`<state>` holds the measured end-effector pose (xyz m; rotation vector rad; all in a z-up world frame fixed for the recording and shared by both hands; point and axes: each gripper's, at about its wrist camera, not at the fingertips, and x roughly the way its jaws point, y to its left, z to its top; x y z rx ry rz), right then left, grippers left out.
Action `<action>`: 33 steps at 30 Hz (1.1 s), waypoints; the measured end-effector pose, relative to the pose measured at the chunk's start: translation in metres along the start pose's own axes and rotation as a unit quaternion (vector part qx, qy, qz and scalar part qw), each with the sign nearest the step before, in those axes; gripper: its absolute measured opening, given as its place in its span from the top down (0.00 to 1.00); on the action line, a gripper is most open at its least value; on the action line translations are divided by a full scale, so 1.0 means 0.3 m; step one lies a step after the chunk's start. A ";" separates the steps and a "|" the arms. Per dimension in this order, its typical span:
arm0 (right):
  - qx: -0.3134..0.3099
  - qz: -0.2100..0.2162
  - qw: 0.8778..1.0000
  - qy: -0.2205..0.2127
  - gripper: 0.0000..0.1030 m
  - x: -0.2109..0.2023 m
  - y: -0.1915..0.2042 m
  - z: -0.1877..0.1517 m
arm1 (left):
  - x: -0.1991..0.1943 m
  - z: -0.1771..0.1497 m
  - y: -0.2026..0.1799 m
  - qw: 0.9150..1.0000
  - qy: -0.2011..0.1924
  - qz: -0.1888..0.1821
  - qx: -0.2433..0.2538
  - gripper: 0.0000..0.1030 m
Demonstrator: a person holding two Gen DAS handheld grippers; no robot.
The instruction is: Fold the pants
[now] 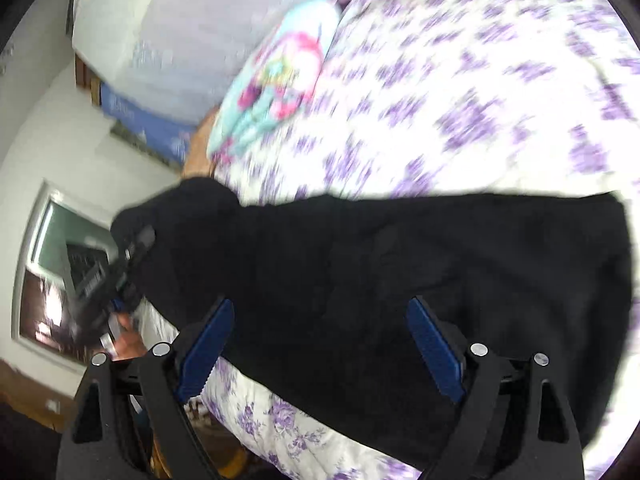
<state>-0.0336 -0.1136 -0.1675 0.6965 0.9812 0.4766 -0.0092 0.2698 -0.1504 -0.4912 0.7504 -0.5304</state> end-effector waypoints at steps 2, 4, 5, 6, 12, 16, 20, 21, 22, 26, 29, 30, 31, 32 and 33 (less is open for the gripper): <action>0.026 -0.012 0.999 -0.035 0.12 -0.112 -0.078 -0.003 | 0.082 -0.016 -0.139 0.998 0.026 -0.019 0.046 0.88; 0.051 -0.024 0.997 -0.061 0.12 -0.202 -0.161 -0.028 | 0.176 -0.060 -0.283 0.993 0.061 -0.035 0.097 0.88; 0.065 -0.032 0.995 -0.071 0.12 -0.243 -0.205 -0.049 | 0.225 -0.088 -0.346 0.989 0.079 -0.043 0.118 0.88; 0.079 -0.036 0.993 -0.076 0.12 -0.275 -0.249 -0.069 | 0.283 -0.127 -0.417 0.983 0.102 -0.052 0.141 0.88; 0.138 -0.038 0.987 -0.077 0.12 -0.381 -0.446 -0.165 | 0.578 -0.402 -0.677 0.945 0.220 -0.068 0.231 0.88; 0.122 -0.035 0.989 -0.078 0.12 -0.418 -0.489 -0.170 | 0.669 -0.511 -0.709 0.931 0.256 -0.033 0.257 0.88; 0.120 -0.022 0.989 -0.081 0.12 -0.443 -0.530 -0.162 | 0.673 -0.510 -0.748 0.928 0.251 -0.001 0.277 0.87; 0.121 -0.019 0.989 -0.079 0.11 -0.445 -0.538 -0.158 | 0.680 -0.507 -0.760 0.927 0.254 0.005 0.277 0.85; 0.120 -0.016 0.989 -0.079 0.11 -0.446 -0.544 -0.152 | 0.687 -0.511 -0.764 0.925 0.259 0.012 0.279 0.82; 0.098 -0.003 0.992 -0.079 0.12 -0.447 -0.525 -0.098 | 0.667 -0.553 -0.841 0.914 0.274 0.018 0.299 0.32; 0.072 0.022 0.994 -0.083 0.11 -0.443 -0.465 -0.035 | 0.608 -0.543 -0.916 0.909 0.257 0.015 0.329 0.27; 0.060 0.035 0.994 -0.082 0.11 -0.441 -0.438 -0.015 | 0.587 -0.526 -0.922 0.910 0.248 0.023 0.331 0.22; 0.049 0.054 0.994 -0.080 0.11 -0.434 -0.408 0.005 | 0.566 -0.501 -0.913 0.915 0.238 0.032 0.325 0.21; 0.038 0.075 0.994 -0.074 0.11 -0.422 -0.376 0.023 | 0.549 -0.474 -0.893 0.921 0.231 0.039 0.312 0.21; 0.028 0.092 0.993 -0.066 0.11 -0.406 -0.346 0.037 | 0.532 -0.444 -0.853 0.929 0.224 0.052 0.291 0.21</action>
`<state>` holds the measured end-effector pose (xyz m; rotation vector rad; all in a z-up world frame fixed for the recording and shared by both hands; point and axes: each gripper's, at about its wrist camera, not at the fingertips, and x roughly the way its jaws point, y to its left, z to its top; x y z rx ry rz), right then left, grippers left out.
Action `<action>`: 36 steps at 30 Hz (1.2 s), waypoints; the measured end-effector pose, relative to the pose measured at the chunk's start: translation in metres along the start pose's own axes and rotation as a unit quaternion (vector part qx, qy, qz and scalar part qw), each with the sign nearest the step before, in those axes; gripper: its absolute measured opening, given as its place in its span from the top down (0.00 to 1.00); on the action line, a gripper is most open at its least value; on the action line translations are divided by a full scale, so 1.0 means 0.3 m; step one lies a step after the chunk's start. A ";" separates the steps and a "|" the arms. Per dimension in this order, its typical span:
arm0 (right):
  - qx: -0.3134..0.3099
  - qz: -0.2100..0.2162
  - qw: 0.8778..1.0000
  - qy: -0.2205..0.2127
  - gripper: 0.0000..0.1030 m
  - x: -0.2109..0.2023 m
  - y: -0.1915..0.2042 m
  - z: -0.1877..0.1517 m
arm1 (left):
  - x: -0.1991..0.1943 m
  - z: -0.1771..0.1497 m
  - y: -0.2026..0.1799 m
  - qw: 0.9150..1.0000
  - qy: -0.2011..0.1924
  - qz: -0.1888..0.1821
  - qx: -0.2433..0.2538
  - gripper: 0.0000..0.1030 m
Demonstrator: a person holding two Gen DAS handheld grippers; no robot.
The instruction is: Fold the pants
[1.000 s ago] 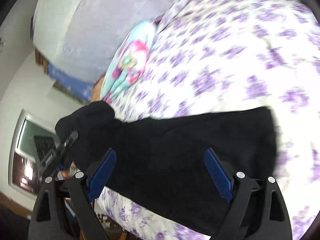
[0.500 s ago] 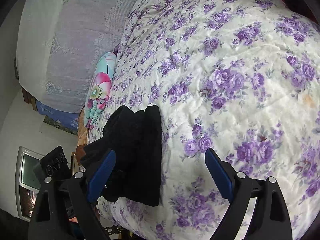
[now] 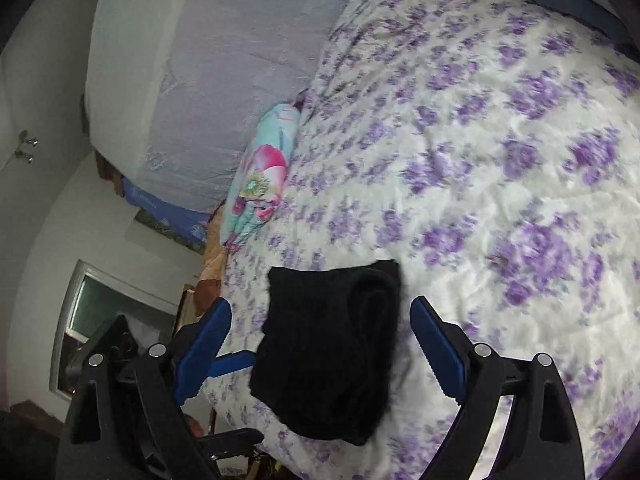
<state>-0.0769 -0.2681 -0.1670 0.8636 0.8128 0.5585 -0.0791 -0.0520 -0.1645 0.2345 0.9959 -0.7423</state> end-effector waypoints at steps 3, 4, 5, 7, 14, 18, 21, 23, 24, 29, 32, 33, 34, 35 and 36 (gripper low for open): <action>-0.011 0.044 0.998 0.037 0.10 0.094 0.055 0.013 | -0.019 -0.044 0.160 0.996 -0.001 0.040 -0.079 0.20; -0.010 0.051 0.997 0.051 0.10 0.128 0.059 0.010 | -0.013 -0.071 0.229 0.992 0.002 0.044 -0.117 0.20; -0.008 0.051 0.997 0.062 0.10 0.157 0.055 0.004 | -0.002 -0.096 0.282 0.988 0.006 0.045 -0.147 0.20; 0.000 0.035 0.996 0.081 0.10 0.204 0.022 -0.012 | 0.029 -0.151 0.364 0.979 0.016 0.060 -0.192 0.20; -0.012 -0.064 0.984 0.163 0.15 0.252 -0.066 -0.023 | 0.052 -0.285 0.417 0.967 0.042 0.087 -0.237 0.22; -0.147 -0.056 0.966 0.207 0.13 0.366 0.138 0.109 | -0.040 -0.284 0.409 0.967 0.014 0.090 -0.237 0.22; -0.255 -0.049 0.936 0.238 0.14 0.523 0.288 0.192 | -0.093 -0.300 0.474 0.959 -0.013 0.092 -0.266 0.21; -0.286 -0.063 0.918 0.266 0.15 0.654 0.344 0.233 | -0.096 -0.331 0.532 0.953 -0.018 0.089 -0.290 0.21; -0.295 -0.066 0.911 0.281 0.18 0.713 0.363 0.242 | -0.090 -0.348 0.559 0.950 -0.016 0.086 -0.301 0.21; -0.354 -0.092 0.858 0.361 0.21 1.009 0.409 0.185 | -0.026 -0.393 0.616 0.945 0.000 0.036 -0.325 0.21; -0.379 -0.110 0.828 0.399 0.21 1.157 0.403 0.123 | 0.017 -0.394 0.599 0.951 0.011 -0.001 -0.310 0.21; -0.383 -0.116 0.819 0.411 0.27 1.194 0.394 0.104 | 0.028 -0.397 0.596 0.952 0.015 -0.010 -0.306 0.21; -0.388 -0.124 0.807 0.428 0.36 1.227 0.383 0.084 | 0.048 -0.398 0.594 0.952 0.023 -0.020 -0.306 0.21; -0.395 -0.133 0.791 0.448 0.68 1.254 0.369 0.061 | 0.063 -0.401 0.592 0.952 0.029 -0.021 -0.305 0.21; -0.401 -0.132 0.781 0.461 0.87 1.264 0.363 0.047 | 0.073 -0.401 0.589 0.953 0.032 -0.020 -0.301 0.21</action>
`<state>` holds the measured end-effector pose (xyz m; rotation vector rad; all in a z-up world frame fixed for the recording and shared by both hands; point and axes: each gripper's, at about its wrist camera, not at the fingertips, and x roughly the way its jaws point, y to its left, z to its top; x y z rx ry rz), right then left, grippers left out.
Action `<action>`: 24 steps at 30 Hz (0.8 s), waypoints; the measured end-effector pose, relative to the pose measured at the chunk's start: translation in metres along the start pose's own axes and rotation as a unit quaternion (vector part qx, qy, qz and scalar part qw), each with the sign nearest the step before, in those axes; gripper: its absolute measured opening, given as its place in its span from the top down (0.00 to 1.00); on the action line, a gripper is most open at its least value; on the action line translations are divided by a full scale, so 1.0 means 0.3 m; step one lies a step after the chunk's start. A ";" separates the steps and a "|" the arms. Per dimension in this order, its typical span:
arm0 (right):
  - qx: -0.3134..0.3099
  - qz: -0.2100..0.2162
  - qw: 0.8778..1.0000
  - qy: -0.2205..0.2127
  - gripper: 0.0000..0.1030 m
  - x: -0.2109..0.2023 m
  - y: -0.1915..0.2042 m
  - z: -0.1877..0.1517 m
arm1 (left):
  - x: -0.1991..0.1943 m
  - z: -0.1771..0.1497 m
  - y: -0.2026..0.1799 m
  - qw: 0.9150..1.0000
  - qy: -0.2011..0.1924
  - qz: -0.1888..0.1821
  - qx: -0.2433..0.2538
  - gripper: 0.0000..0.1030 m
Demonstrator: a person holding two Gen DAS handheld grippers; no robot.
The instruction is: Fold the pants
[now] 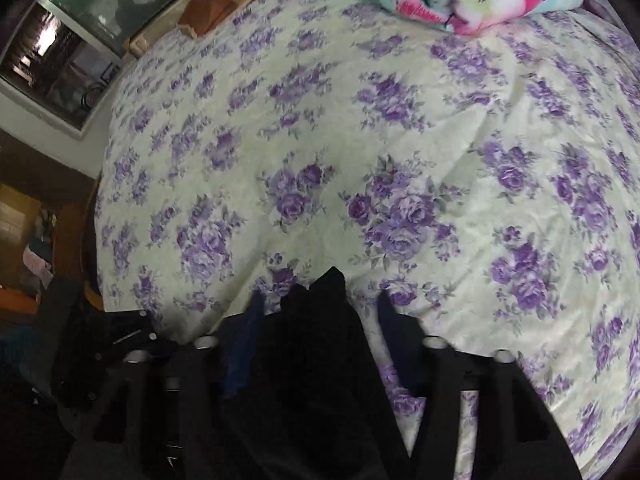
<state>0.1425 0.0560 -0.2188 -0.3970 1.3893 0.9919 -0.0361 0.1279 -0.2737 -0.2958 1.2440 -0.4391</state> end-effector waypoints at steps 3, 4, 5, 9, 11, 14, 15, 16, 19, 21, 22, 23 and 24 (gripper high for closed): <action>0.007 0.037 0.999 -0.024 0.88 -0.064 -0.028 -0.001 | -0.004 -0.011 -0.012 1.000 0.002 0.000 0.020 0.29; 0.036 0.066 0.996 -0.044 0.88 -0.107 -0.067 0.004 | -0.008 -0.013 -0.009 1.000 0.003 -0.005 0.021 0.31; 0.068 0.104 0.990 -0.064 0.89 -0.139 -0.119 0.000 | -0.009 -0.007 -0.005 1.000 0.003 -0.008 0.021 0.35; 0.169 0.110 0.978 -0.053 0.89 -0.018 -0.284 -0.060 | -0.012 -0.017 0.028 1.000 0.000 -0.020 0.019 0.40; 0.215 0.135 0.965 -0.064 0.88 0.044 -0.332 -0.088 | -0.017 -0.020 0.028 1.000 0.001 -0.016 0.027 0.41; 0.193 0.103 0.973 -0.079 0.84 0.018 -0.290 -0.094 | -0.029 -0.023 0.019 0.999 0.013 -0.005 0.039 0.41; 0.187 0.083 0.976 -0.081 0.72 -0.011 -0.278 -0.092 | -0.031 -0.014 0.001 0.999 0.020 -0.002 0.041 0.41; 0.184 0.058 0.977 -0.087 0.65 -0.047 -0.270 -0.087 | -0.045 -0.010 0.001 0.999 0.025 0.000 0.040 0.43; 0.176 0.047 0.972 -0.146 0.39 -0.206 -0.243 -0.122 | -0.124 -0.002 -0.004 0.999 0.010 0.015 0.048 0.43; 0.176 0.094 0.966 -0.163 0.38 -0.260 -0.201 -0.172 | -0.170 0.018 -0.021 0.999 -0.009 0.014 0.052 0.42; 0.181 0.125 0.962 -0.164 0.38 -0.262 -0.176 -0.206 | -0.185 0.032 -0.035 0.998 -0.021 0.010 0.056 0.40; 0.187 0.155 0.956 -0.162 0.38 -0.255 -0.159 -0.242 | -0.186 0.045 -0.054 0.998 -0.029 0.007 0.062 0.39; 0.197 0.181 0.950 -0.159 0.38 -0.237 -0.142 -0.278 | -0.184 0.054 -0.072 0.997 -0.033 0.004 0.068 0.38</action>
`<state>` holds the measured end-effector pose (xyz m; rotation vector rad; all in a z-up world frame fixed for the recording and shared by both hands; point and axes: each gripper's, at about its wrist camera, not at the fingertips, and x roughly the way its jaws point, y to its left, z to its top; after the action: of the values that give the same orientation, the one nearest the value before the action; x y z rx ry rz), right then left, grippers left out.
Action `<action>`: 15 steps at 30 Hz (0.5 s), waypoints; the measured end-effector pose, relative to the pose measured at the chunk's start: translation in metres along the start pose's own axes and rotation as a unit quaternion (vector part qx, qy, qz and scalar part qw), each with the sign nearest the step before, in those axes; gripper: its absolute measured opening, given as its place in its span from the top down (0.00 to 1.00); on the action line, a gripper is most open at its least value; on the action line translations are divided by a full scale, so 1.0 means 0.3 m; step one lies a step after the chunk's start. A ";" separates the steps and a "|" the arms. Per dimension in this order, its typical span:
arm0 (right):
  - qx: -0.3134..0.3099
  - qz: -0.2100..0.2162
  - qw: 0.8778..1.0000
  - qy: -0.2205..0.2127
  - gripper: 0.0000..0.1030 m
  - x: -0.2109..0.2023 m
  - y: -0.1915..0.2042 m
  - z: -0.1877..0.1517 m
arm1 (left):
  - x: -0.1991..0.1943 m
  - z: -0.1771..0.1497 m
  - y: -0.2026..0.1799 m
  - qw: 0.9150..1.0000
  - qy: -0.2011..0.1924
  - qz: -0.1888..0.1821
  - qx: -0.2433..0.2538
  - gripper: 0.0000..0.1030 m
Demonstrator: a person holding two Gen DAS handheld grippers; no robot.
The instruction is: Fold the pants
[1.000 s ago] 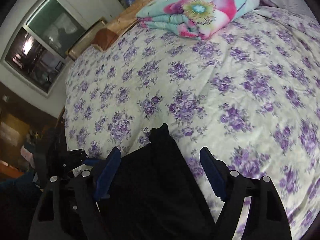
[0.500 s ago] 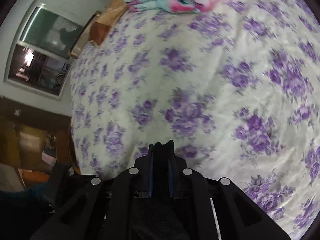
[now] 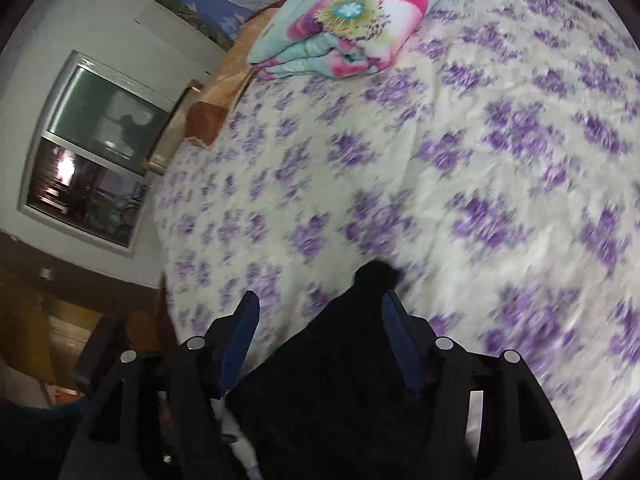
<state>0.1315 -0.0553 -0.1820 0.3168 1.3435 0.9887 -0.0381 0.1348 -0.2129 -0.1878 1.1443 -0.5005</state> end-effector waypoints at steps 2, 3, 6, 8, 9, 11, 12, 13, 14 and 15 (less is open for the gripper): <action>0.049 0.047 0.998 0.007 0.38 0.034 -0.025 -0.080 | 0.042 0.018 -0.038 1.000 0.002 -0.008 0.007 0.38; 0.067 0.045 0.997 0.006 0.38 0.047 -0.045 -0.112 | 0.073 0.015 -0.048 1.000 0.009 -0.012 0.007 0.38; 0.061 -0.070 0.996 -0.008 0.47 0.034 -0.119 -0.186 | 0.150 -0.014 -0.034 0.999 0.038 0.013 0.007 0.38; 0.108 -0.063 0.991 -0.045 0.51 -0.066 -0.150 -0.236 | 0.130 -0.026 -0.035 0.999 0.039 0.023 0.007 0.38; 0.113 -0.051 0.989 -0.078 0.43 -0.142 -0.143 -0.268 | 0.095 -0.026 -0.035 0.999 0.033 0.027 0.006 0.38; 0.101 -0.052 0.982 -0.150 0.31 -0.299 -0.118 -0.354 | 0.024 -0.023 -0.023 0.999 0.011 0.034 0.000 0.34; 0.104 -0.053 0.976 -0.182 0.25 -0.364 -0.114 -0.409 | -0.008 -0.022 -0.014 0.999 -0.001 0.035 -0.007 0.27; 0.115 -0.046 0.970 -0.210 0.24 -0.418 -0.119 -0.475 | -0.039 -0.022 0.002 0.999 -0.013 0.035 -0.018 0.23; 0.134 -0.035 0.961 -0.238 0.24 -0.461 -0.130 -0.552 | -0.061 -0.018 0.019 0.999 -0.020 0.034 -0.033 0.20; 0.151 -0.024 0.953 -0.260 0.24 -0.486 -0.141 -0.628 | -0.075 -0.014 0.038 0.998 -0.021 0.031 -0.048 0.20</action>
<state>-0.0093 -0.2512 -0.1635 0.7208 1.0040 0.5958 -0.0459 0.1560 -0.2006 -0.2445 1.1310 -0.3855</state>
